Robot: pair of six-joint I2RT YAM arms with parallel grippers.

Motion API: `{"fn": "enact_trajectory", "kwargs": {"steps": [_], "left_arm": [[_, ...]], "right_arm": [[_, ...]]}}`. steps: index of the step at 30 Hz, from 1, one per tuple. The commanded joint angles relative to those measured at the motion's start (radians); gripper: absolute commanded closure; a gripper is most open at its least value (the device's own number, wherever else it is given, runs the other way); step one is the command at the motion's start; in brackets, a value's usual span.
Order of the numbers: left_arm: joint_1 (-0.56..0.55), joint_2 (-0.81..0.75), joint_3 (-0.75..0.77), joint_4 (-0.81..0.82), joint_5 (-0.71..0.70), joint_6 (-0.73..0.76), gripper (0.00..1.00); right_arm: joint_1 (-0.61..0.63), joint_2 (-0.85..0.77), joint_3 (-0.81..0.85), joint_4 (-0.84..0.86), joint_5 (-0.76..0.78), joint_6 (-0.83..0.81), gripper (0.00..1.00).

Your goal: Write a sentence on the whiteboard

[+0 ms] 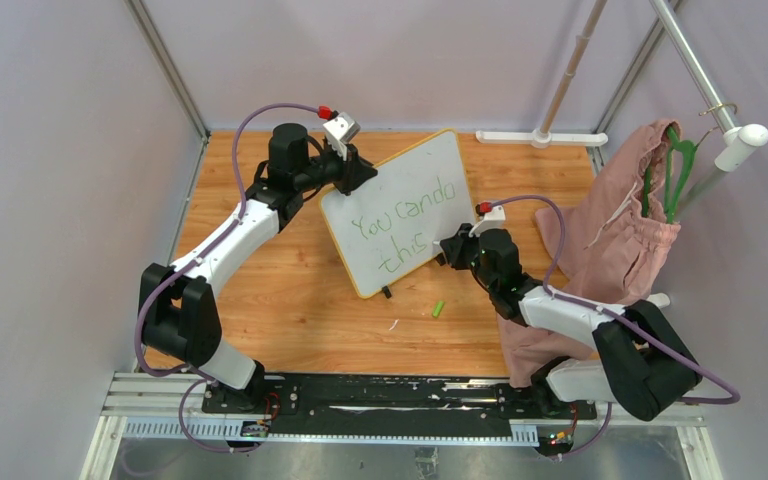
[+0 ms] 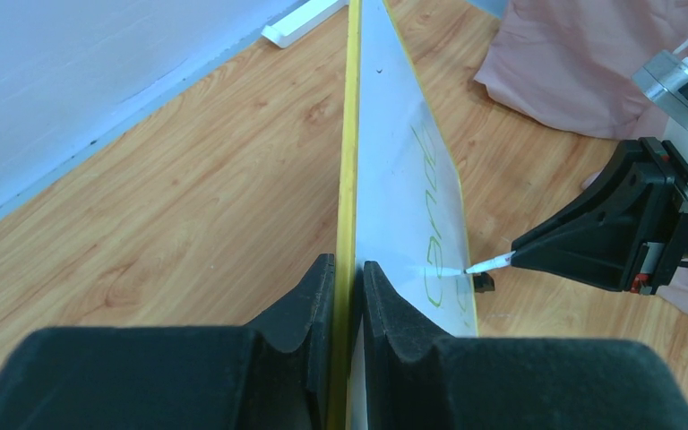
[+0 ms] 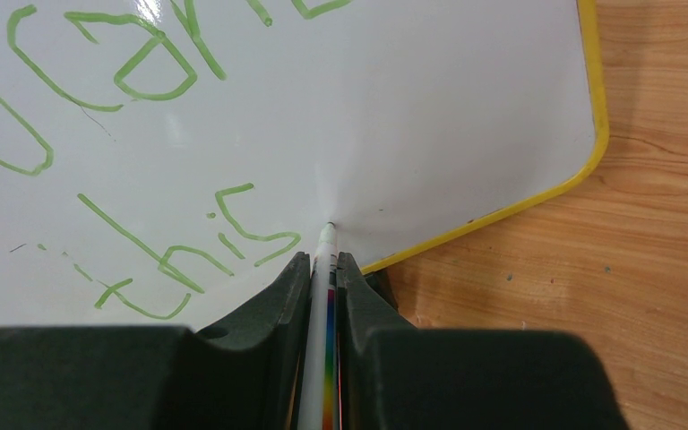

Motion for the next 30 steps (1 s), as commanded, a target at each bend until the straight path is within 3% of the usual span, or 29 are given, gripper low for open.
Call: {"fn": "enact_trajectory", "kwargs": {"steps": [1,18,30], "left_arm": [[-0.049,0.01,-0.033,-0.135,0.049,0.013,1.0],[-0.05,0.008,-0.033,-0.137,0.042,0.013,1.0],[-0.051,0.001,-0.036,-0.141,0.021,0.017,1.0]], "right_arm": [[-0.005,0.031,0.027,0.028,0.012,0.008,1.0],[-0.004,0.011,0.026,-0.004,0.014,-0.003,1.0],[-0.003,-0.18,0.013,-0.151,0.012,-0.028,1.0]]}}
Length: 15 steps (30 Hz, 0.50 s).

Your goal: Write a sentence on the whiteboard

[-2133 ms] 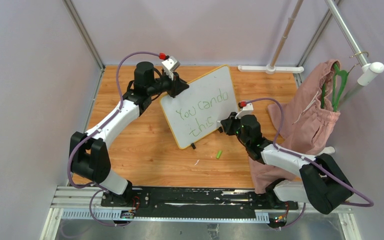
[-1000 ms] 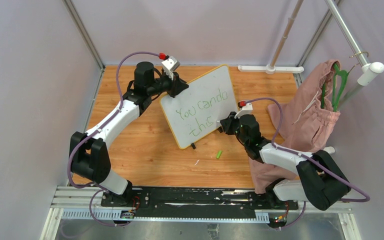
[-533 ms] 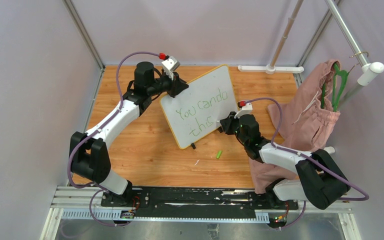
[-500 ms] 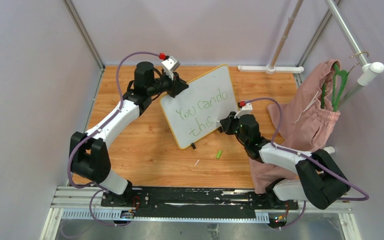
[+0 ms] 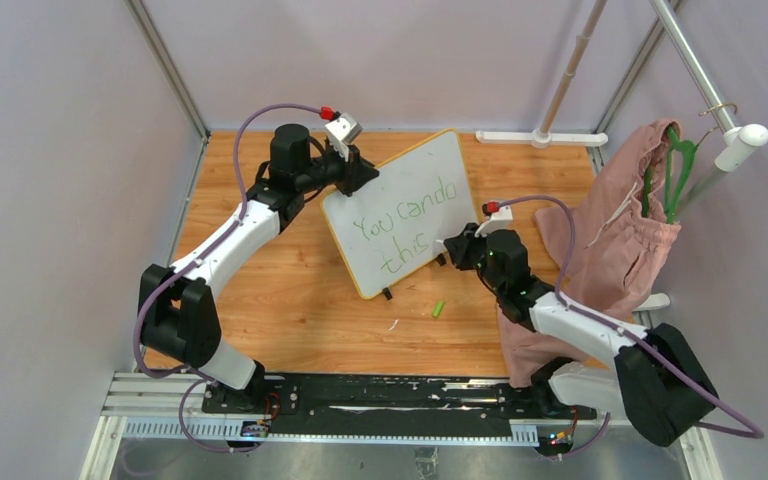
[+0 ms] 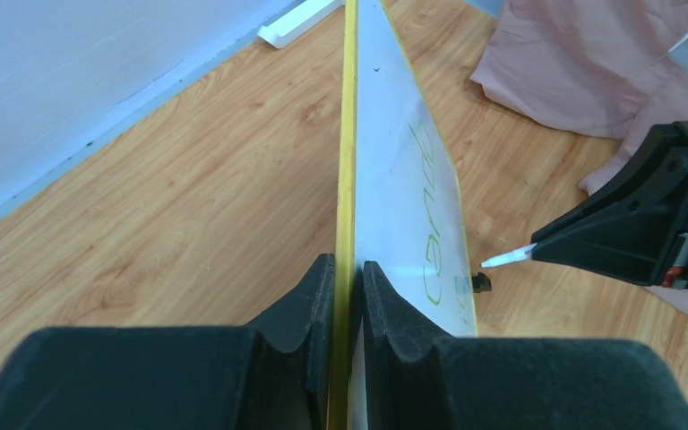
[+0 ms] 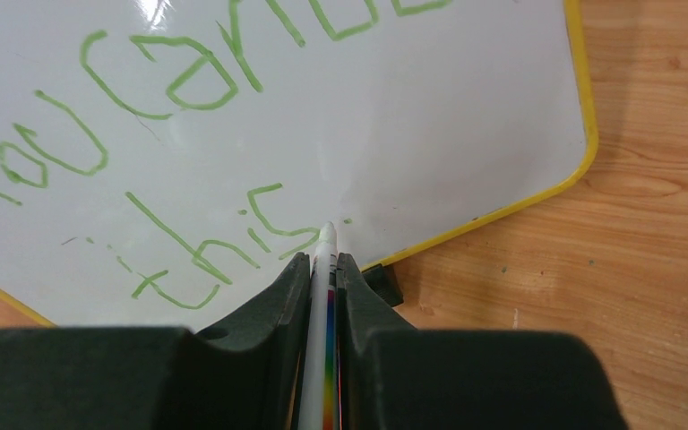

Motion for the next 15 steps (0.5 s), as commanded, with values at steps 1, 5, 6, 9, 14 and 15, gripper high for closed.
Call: {"fn": "enact_trajectory", "kwargs": {"steps": [1,5,6,9,14,15], "left_arm": [[-0.04,0.004,-0.036,-0.135,0.027,0.016,1.0],[-0.04,0.006,-0.035,-0.135,0.023,0.014,0.99],[-0.04,0.005,-0.035,-0.136,0.021,0.015,0.97],[-0.04,0.005,-0.035,-0.138,0.01,0.015,0.94],[-0.04,0.005,-0.033,-0.145,-0.003,0.015,0.89],[-0.04,0.003,-0.032,-0.148,-0.009,0.015,0.86]], "right_arm": [[-0.002,-0.106,0.008,-0.08,0.011,-0.021,1.0],[-0.002,-0.201,-0.002,-0.157,0.013,-0.027,1.0],[-0.002,-0.227,-0.003,-0.178,0.011,-0.031,1.0],[-0.003,-0.289,-0.003,-0.233,-0.023,-0.049,1.0],[-0.001,-0.365,0.004,-0.315,-0.193,-0.084,1.0],[0.0,-0.387,0.006,-0.339,-0.215,-0.088,1.0]]}}
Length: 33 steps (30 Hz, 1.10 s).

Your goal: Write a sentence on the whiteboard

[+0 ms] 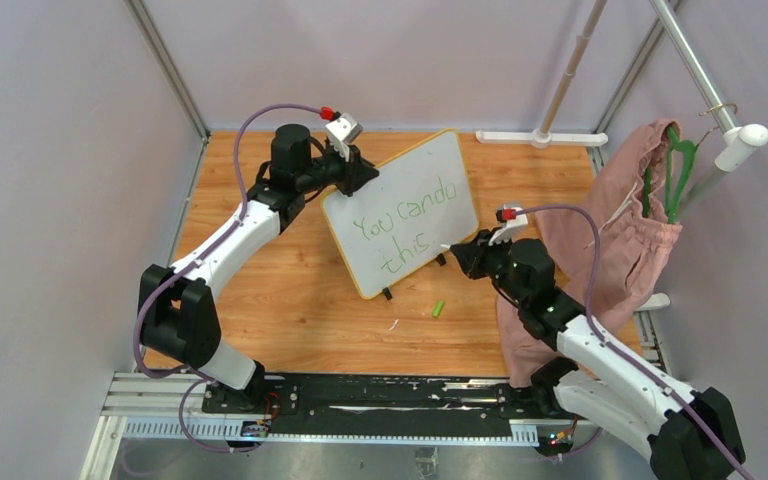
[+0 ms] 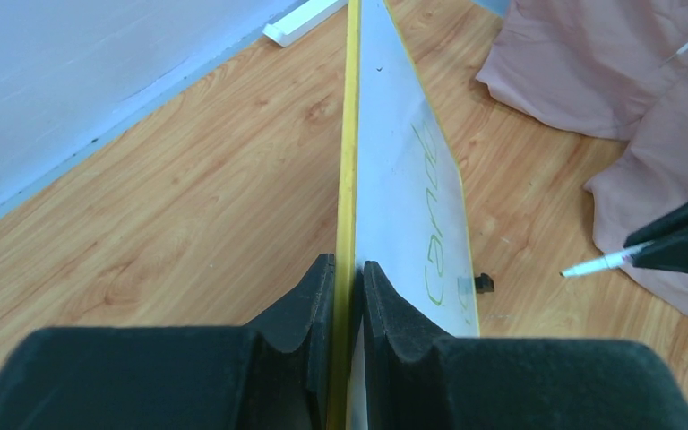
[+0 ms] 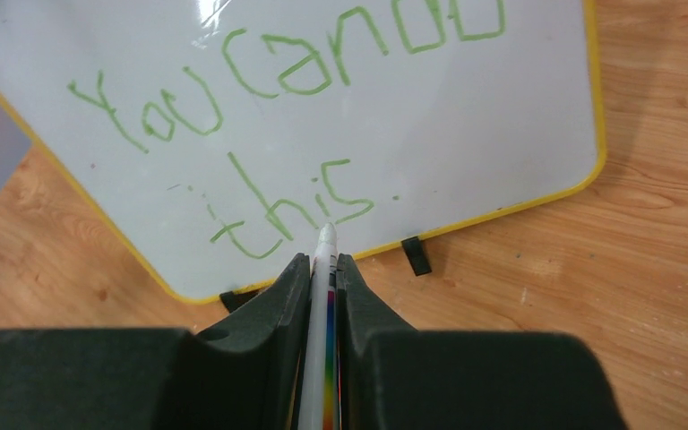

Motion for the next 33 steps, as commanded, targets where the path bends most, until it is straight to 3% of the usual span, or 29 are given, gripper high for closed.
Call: {"fn": "enact_trajectory", "kwargs": {"steps": [1,6,14,28,33], "left_arm": [[-0.037,0.004,-0.033,-0.145,0.004,0.018,0.82],[-0.037,-0.007,-0.039,-0.139,-0.011,0.016,0.69],[-0.037,-0.011,-0.035,-0.148,-0.041,0.018,0.59],[-0.037,-0.054,-0.051,-0.131,-0.108,0.01,0.4],[-0.037,-0.078,-0.063,-0.114,-0.163,-0.001,0.29]], "right_arm": [[0.0,-0.081,0.005,-0.142,-0.155,-0.046,1.0],[0.002,-0.195,0.002,-0.252,-0.222,-0.07,1.0],[0.001,-0.328,-0.006,-0.365,-0.256,-0.075,1.0],[0.002,-0.378,0.023,-0.432,-0.259,-0.075,1.0],[0.002,-0.378,0.034,-0.441,-0.254,-0.086,1.0]]}}
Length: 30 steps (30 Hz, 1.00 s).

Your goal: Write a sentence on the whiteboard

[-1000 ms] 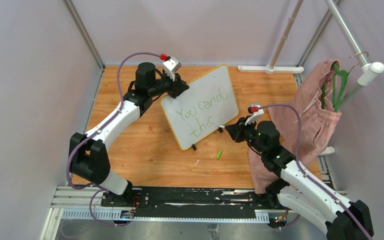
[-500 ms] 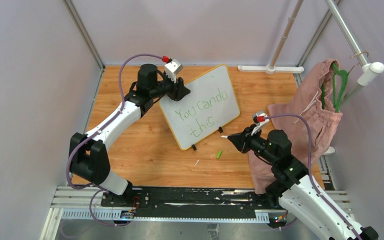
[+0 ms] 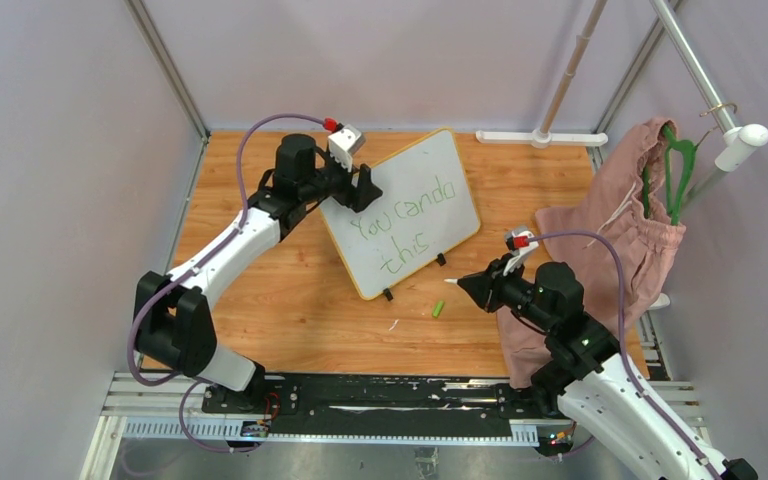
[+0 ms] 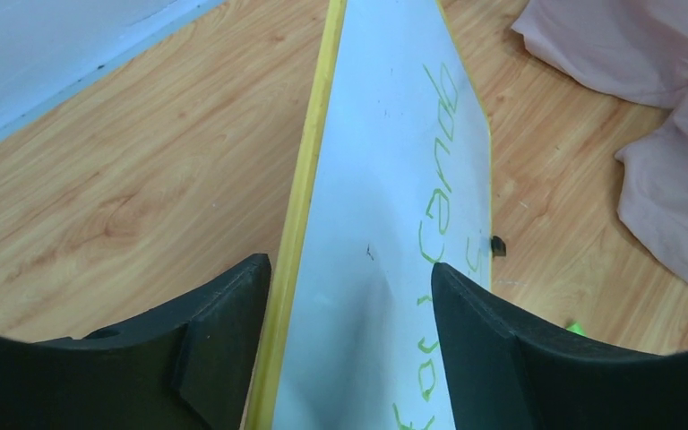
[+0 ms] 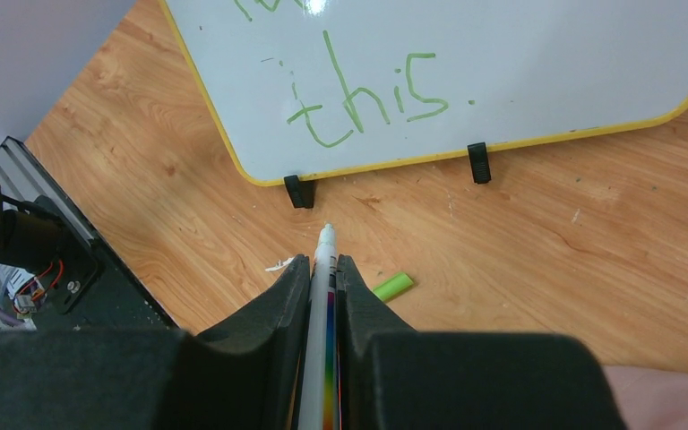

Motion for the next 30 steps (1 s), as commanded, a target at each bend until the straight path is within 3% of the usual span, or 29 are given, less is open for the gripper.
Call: {"fn": "enact_trajectory", "kwargs": {"steps": [1,6,7,8,16,26,30], "left_arm": [[-0.008,-0.045,-0.024,-0.019,-0.059,-0.016,0.26],[-0.008,-0.07,-0.035,-0.009,-0.104,-0.022,0.12],[-0.008,-0.076,-0.036,-0.006,-0.112,-0.024,0.03],[-0.008,-0.081,-0.038,-0.002,-0.119,-0.027,0.01],[-0.008,-0.128,-0.046,0.004,-0.216,-0.03,0.0],[-0.002,-0.381,-0.18,0.165,-0.752,-0.158,0.0],[-0.002,-0.493,-0.249,0.249,-0.7,-0.216,0.0]], "right_arm": [[0.002,-0.011,0.038,-0.015,-0.01,-0.028,1.0],[0.002,-0.005,0.052,-0.028,-0.016,-0.047,1.0],[0.002,-0.004,0.055,-0.03,-0.016,-0.051,1.0],[0.002,-0.003,0.058,-0.032,-0.016,-0.053,1.0],[0.002,0.003,0.064,-0.029,-0.017,-0.06,1.0],[0.002,0.025,0.107,-0.066,-0.001,-0.094,1.0],[0.002,0.051,0.133,-0.086,0.021,-0.094,1.0]]}}
